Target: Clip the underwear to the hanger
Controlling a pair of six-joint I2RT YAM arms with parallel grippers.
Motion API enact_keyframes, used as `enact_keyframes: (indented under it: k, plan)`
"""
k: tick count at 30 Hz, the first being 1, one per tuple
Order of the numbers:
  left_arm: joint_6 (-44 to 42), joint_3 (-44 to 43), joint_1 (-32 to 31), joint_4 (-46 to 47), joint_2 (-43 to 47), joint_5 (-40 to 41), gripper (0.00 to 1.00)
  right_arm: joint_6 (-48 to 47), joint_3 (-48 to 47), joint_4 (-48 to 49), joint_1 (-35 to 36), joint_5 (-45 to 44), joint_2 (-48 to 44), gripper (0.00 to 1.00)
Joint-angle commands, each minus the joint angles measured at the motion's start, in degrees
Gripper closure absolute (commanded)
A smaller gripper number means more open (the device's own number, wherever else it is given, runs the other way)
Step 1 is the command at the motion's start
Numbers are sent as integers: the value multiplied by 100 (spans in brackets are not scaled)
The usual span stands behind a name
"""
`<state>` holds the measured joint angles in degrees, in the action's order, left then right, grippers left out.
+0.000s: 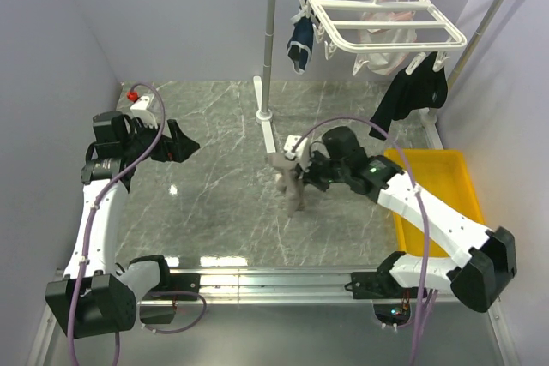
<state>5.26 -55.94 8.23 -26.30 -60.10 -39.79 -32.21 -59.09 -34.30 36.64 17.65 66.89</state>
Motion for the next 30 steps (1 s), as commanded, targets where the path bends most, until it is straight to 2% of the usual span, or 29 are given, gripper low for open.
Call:
enact_keyframes:
  k: [1,2,5,8,9,11,12,13,15,17,18,20,22,26,30]
  plan:
    - [230,57,30,284,68,-222,1,1228,178,1731,422,238,113,100]
    - [248,66,30,301,68,-248,1,1539,266,2335,475,552,314,100]
    - [160,119,30,345,77,-292,2,2752,318,3119,484,888,954,99]
    - [-59,171,30,424,112,-301,2,3614,931,4242,484,933,1194,94]
    - [-121,171,30,416,121,-293,2,3738,1074,4430,484,942,1221,85]
    - [-392,128,21,363,95,-266,2,3757,1355,4555,493,899,1239,73]
    - [-463,127,21,346,77,-266,2,3626,1469,4564,484,724,1195,63]
    - [-673,154,12,319,68,-275,3,3538,1601,4590,475,644,1125,58]
    - [-1148,163,-58,267,68,-266,2,3292,1883,4407,458,459,870,51]
    - [-1665,180,-286,249,94,76,2,2949,1954,3909,344,275,642,49]
    - [-1834,189,-365,231,112,164,2,2844,1963,3714,291,274,554,39]
    - [-2254,224,-664,118,77,400,2,2484,1937,3075,116,344,230,37]
    - [-2441,268,-996,29,-2,533,2,2167,1875,2642,27,458,-17,26]
    - [-2381,496,-1507,108,-142,622,2,2279,1568,1850,-43,485,-396,25]
    - [-1810,585,-2210,502,-545,560,4,3121,1637,1787,-367,686,-247,25]
